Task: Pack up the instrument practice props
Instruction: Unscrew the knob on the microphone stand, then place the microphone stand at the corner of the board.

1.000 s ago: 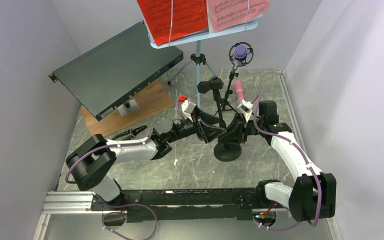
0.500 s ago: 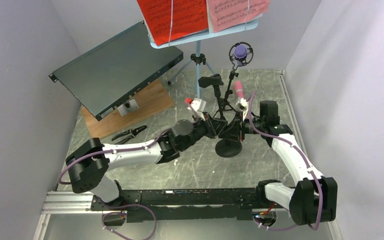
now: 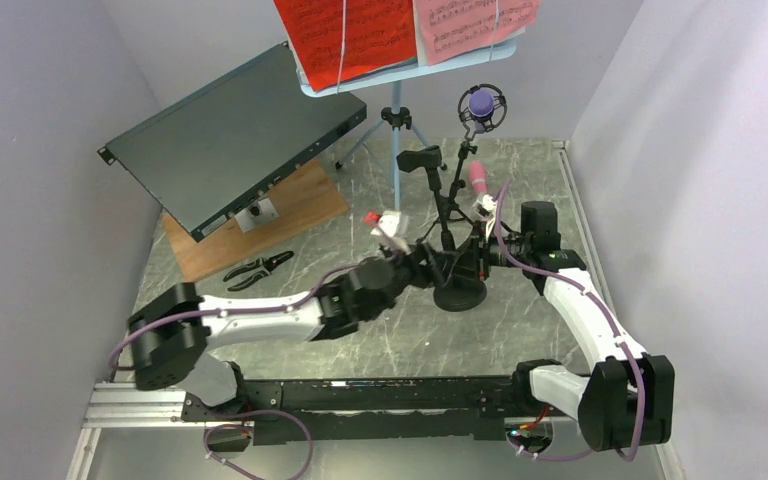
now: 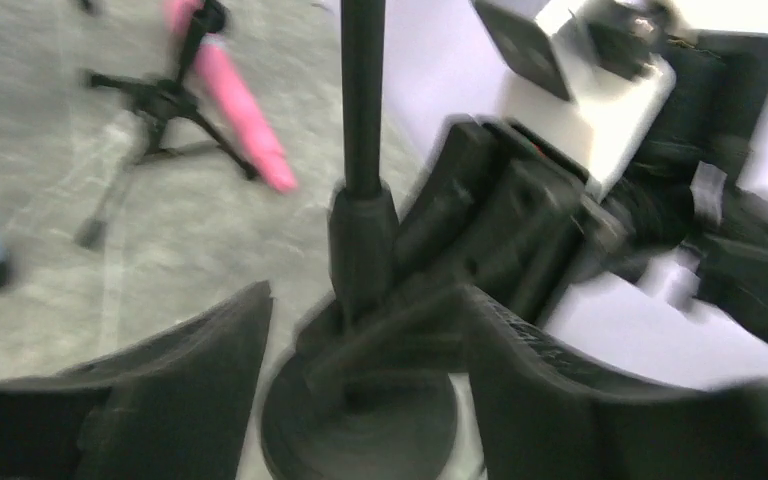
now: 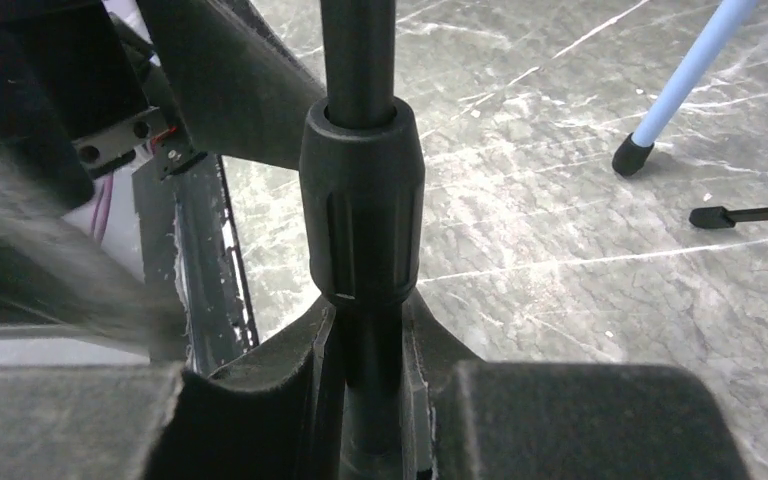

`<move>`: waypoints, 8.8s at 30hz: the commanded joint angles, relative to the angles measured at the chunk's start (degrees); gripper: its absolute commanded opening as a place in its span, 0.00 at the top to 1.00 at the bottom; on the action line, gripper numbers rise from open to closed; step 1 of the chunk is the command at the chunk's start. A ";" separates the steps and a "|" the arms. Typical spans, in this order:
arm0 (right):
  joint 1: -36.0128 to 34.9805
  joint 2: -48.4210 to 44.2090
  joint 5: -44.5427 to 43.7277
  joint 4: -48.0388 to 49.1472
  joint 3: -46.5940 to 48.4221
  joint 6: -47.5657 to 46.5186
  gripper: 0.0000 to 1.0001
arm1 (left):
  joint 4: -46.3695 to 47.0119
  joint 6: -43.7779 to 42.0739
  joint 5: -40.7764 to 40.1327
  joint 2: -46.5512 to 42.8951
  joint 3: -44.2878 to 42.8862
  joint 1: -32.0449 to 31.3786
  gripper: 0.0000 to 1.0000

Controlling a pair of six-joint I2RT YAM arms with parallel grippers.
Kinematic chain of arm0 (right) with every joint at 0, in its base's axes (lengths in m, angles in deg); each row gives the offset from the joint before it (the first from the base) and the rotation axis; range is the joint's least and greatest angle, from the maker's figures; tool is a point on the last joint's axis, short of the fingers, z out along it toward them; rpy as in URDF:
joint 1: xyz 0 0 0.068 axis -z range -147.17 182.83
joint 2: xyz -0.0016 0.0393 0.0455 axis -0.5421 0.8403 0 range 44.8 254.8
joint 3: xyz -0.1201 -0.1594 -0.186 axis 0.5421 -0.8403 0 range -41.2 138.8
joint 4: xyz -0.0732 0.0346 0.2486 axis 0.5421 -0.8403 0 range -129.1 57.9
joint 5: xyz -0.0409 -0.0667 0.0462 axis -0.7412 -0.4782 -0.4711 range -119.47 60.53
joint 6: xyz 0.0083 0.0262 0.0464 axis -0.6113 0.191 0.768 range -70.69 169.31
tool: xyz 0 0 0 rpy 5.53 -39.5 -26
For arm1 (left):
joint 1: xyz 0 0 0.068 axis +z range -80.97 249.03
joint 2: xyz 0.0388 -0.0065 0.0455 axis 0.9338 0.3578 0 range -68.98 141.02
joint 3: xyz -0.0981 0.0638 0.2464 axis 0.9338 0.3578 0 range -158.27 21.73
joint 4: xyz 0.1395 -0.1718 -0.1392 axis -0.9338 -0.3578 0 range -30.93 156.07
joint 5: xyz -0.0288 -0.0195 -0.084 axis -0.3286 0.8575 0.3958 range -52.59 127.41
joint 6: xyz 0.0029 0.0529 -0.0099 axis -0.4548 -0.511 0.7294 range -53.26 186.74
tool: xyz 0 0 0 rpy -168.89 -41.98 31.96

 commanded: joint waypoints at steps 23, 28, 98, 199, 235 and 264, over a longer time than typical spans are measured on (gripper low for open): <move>1.11 0.81 23.95 -1.38 0.91 -8.29 1.00 | 45.15 3.35 56.24 5.55 9.97 15.86 0.25; 1.05 0.94 22.23 -1.68 0.96 -8.54 1.00 | 45.72 4.08 54.66 5.55 10.20 15.87 0.46; 4.53 -1.60 30.01 -53.35 12.23 -72.65 1.00 | 27.54 -28.70 53.97 -7.21 7.24 6.47 0.37; 35.92 31.57 30.58 -68.53 30.88 -84.04 1.00 | 3.61 -29.05 40.59 -30.68 21.76 7.63 0.07; -12.25 25.75 21.29 -57.98 69.02 -39.79 1.00 | -4.54 -31.02 38.96 -36.77 17.98 7.62 0.06; 12.82 1.10 -42.36 10.67 10.54 4.39 1.00 | -6.83 -31.16 35.69 -44.47 22.95 7.62 0.05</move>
